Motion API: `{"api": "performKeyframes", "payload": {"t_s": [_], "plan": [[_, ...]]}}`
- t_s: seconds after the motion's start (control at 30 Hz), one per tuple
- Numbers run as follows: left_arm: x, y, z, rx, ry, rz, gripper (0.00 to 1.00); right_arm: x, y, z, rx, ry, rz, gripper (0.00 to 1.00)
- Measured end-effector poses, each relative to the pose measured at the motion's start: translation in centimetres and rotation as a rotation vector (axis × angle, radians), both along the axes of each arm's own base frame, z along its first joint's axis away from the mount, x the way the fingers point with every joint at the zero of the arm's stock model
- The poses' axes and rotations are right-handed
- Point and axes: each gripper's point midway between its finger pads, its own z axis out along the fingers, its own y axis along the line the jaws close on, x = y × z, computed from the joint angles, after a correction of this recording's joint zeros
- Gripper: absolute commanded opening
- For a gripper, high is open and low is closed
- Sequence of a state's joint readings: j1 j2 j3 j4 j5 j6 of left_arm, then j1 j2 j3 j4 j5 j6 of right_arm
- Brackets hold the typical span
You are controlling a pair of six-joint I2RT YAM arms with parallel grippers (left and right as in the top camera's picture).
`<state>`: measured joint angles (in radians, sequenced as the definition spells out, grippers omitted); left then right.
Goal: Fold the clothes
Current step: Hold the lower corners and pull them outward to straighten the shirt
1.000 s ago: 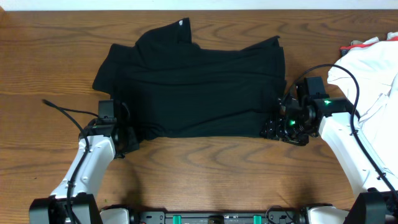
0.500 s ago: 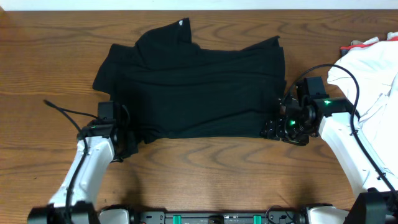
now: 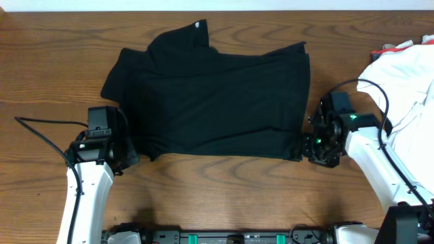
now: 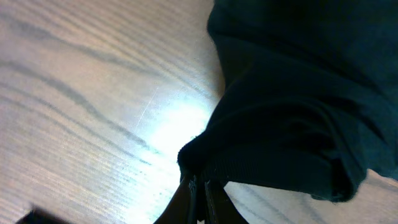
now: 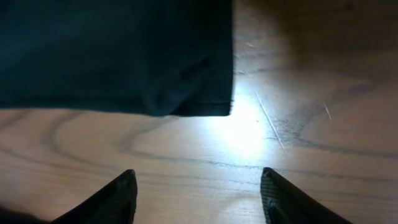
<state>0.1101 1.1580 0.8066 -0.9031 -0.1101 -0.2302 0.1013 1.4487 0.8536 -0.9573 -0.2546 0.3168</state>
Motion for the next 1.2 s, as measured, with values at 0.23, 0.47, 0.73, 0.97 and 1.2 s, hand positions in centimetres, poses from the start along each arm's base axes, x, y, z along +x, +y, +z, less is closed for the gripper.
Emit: {"api": "performKeyframes", "payload": {"t_s": [0.23, 0.47, 0.73, 0.97, 1.2], "plan": [[-0.4, 0.4, -0.1, -0.003, 0.010, 0.037, 0.06, -1.1, 0.2, -2.8, 0.020, 0.008, -0.051, 0.50], [-0.4, 0.4, -0.1, -0.004, 0.009, 0.045, 0.06, 0.3, 1.5, -4.6, 0.107, -0.096, -0.092, 0.52], [-0.4, 0.4, -0.1, -0.005, 0.009, 0.048, 0.06, 1.3, 2.4, -4.5, 0.170, -0.141, -0.124, 0.41], [-0.4, 0.4, -0.1, -0.005, 0.009, 0.048, 0.06, 0.5, 2.3, -4.9, 0.165, -0.108, -0.137, 0.08], [-0.8, 0.4, -0.1, -0.006, 0.022, 0.048, 0.06, -0.6, 2.2, -5.1, 0.154, -0.064, -0.123, 0.01]]}}
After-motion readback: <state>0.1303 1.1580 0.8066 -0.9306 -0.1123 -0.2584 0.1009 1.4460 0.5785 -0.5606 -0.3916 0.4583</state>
